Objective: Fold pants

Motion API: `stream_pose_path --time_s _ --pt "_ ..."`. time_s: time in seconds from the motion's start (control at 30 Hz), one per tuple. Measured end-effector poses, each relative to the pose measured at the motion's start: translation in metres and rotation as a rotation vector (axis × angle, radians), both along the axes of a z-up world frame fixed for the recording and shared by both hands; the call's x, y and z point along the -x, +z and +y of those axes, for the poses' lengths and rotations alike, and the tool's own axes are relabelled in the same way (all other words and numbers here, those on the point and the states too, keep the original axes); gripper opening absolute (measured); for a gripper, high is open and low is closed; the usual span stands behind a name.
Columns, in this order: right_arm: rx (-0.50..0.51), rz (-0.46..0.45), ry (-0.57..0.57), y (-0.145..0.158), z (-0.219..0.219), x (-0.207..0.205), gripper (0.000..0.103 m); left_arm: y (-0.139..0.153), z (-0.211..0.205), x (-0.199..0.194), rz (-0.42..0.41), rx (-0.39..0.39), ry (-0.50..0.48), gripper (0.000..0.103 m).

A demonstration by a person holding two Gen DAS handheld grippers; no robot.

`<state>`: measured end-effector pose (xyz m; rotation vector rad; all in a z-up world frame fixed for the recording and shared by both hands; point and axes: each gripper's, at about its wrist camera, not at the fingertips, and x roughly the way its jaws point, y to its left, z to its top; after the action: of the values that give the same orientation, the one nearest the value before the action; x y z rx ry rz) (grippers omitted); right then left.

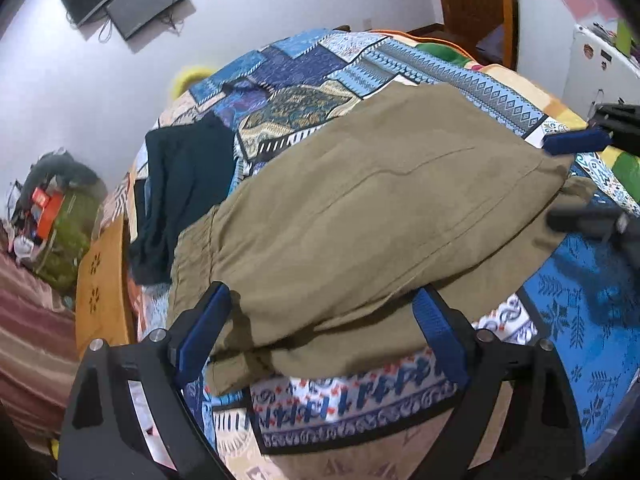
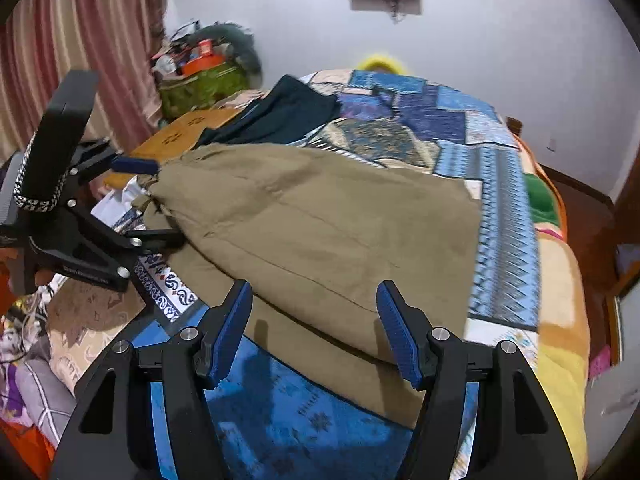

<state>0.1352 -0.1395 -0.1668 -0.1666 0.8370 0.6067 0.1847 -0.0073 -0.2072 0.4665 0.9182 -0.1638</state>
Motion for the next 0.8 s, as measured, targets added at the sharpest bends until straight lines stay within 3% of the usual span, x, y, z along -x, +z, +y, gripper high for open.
stream_pose_path --time_s 0.23,0.3,0.37,0.47,0.63,0.8 --pt "0.044 -0.029 0.065 -0.011 0.032 -0.007 0.06 0.014 0.007 -0.018 0.023 0.119 0.031 0.092" --pt "0.047 -0.052 0.076 -0.011 0.039 -0.01 0.055 0.016 0.007 -0.018 0.016 0.126 0.026 0.09" --pt "0.054 -0.063 0.088 -0.01 0.044 -0.014 0.032 0.015 0.004 -0.016 0.022 0.129 0.012 0.079" --pt "0.051 -0.071 0.102 -0.007 0.049 -0.017 0.012 0.011 -0.001 -0.01 0.025 0.115 -0.025 0.064" --pt "0.054 -0.125 0.107 0.008 0.047 -0.01 0.008 0.013 -0.007 -0.002 -0.001 0.07 -0.049 0.027" --pt "0.054 -0.165 0.101 0.027 0.039 0.003 0.007 0.033 -0.006 0.012 -0.046 0.116 -0.075 0.019"
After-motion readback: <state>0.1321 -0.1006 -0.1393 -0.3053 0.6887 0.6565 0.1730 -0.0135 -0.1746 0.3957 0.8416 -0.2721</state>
